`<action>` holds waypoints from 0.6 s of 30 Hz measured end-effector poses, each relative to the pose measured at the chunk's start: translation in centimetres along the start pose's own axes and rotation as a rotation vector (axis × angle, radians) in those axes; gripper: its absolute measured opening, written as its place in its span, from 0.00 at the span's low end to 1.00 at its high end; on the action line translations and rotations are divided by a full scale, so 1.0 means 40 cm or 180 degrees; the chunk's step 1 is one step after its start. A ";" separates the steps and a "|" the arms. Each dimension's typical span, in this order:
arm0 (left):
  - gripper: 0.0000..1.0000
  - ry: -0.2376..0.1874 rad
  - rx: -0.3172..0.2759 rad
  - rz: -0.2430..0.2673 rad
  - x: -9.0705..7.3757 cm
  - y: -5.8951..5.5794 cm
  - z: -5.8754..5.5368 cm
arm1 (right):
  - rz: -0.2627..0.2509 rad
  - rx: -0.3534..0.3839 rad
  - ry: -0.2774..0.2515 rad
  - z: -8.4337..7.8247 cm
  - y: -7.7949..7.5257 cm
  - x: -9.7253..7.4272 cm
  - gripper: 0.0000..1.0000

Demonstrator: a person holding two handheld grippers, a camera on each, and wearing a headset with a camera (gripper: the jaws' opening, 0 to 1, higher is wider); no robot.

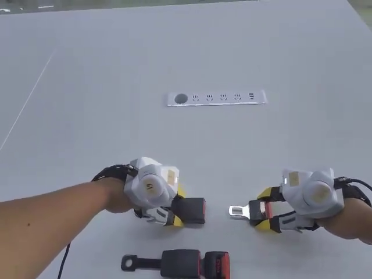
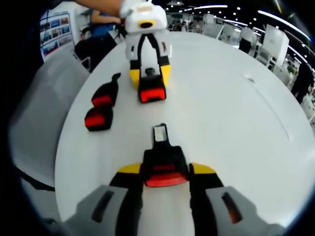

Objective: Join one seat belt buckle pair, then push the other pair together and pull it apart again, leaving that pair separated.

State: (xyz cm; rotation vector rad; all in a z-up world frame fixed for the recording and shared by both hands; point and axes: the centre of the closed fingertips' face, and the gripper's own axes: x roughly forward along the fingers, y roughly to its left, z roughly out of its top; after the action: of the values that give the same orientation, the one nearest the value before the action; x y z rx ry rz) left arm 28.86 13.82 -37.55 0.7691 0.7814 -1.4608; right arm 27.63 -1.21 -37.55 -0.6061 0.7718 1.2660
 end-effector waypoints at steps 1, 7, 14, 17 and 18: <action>0.33 -0.0001 -0.0008 0.0002 0.000 0.000 0.000 | -0.0010 0.0019 0.0006 -0.004 0.002 -0.006 0.37; 0.33 -0.0002 -0.0020 0.0002 -0.001 0.000 0.002 | -0.0050 0.0051 0.0032 -0.035 0.004 -0.036 0.37; 0.33 0.0010 -0.0028 0.0007 0.000 0.002 0.000 | -0.0053 0.0051 0.0019 -0.064 0.001 -0.061 0.38; 0.34 0.0010 -0.0035 0.0009 -0.001 0.001 0.002 | -0.0065 0.0065 0.0055 -0.072 0.001 -0.066 0.38; 0.34 0.0011 -0.0033 0.0009 -0.001 0.000 0.003 | -0.0065 0.0067 0.0055 -0.074 0.001 -0.069 0.38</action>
State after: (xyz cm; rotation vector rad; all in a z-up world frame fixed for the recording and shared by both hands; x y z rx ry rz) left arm 28.88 13.76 -37.45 0.7648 0.7898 -1.4522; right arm 26.77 -5.16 -37.18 -0.6072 0.7904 1.2340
